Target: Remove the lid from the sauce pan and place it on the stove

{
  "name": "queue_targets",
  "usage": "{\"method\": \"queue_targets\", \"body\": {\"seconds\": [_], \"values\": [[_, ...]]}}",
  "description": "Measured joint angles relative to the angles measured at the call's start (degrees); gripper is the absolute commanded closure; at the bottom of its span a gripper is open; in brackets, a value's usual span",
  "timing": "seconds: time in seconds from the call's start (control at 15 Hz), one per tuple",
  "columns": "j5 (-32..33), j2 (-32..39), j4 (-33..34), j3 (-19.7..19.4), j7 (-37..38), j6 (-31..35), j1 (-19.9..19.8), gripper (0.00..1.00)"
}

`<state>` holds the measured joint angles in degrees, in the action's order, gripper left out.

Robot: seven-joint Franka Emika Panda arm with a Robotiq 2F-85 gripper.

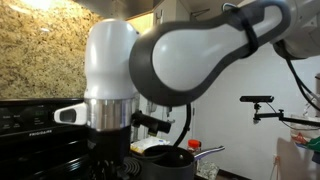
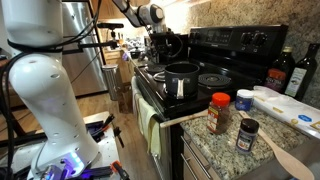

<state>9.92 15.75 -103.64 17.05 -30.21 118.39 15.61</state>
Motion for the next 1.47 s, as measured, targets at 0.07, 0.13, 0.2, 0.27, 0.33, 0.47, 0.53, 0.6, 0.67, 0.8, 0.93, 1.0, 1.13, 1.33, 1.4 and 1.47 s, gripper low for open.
{"method": "queue_targets", "body": {"seconds": [0.07,0.13,0.2,0.27,0.33,0.47,0.53,0.6,0.67,0.8,0.93,1.0,1.13,1.33,1.4,1.47], "values": [[0.1,-1.4,1.6,0.0,0.6,-2.9,0.4,0.00],[0.1,-2.8,3.0,0.0,1.4,-5.5,0.5,0.00],[0.1,-4.4,4.5,-0.1,2.4,-8.1,0.5,0.00],[-0.1,-6.0,5.8,-0.4,3.8,-10.4,0.4,0.00],[-0.3,-7.7,6.8,-0.9,5.3,-12.4,0.3,0.00],[-1.0,-11.0,7.6,-2.3,8.6,-15.0,-0.2,0.00],[-1.9,-12.8,7.4,-3.1,10.1,-15.6,-0.7,0.00],[-2.8,-14.4,6.9,-3.9,11.5,-15.8,-1.3,0.00],[-3.6,-16.1,5.9,-4.8,12.9,-15.9,-1.9,0.00],[-5.5,-19.7,2.6,-6.6,15.7,-15.8,-3.3,0.00],[-7.5,-23.6,-1.6,-8.4,18.4,-15.5,-4.5,0.00],[-8.3,-25.7,-4.0,-9.3,19.5,-15.5,-5.1,0.00],[-9.3,-30.2,-8.6,-10.7,21.2,-15.4,-6.0,0.00],[-9.3,-36.0,-14.1,-11.5,25.9,-15.4,-7.0,0.00],[-9.3,-37.6,-15.5,-11.5,28.1,-15.4,-7.4,0.00],[-9.3,-39.0,-16.7,-11.5,30.1,-15.4,-7.7,0.00]]}}
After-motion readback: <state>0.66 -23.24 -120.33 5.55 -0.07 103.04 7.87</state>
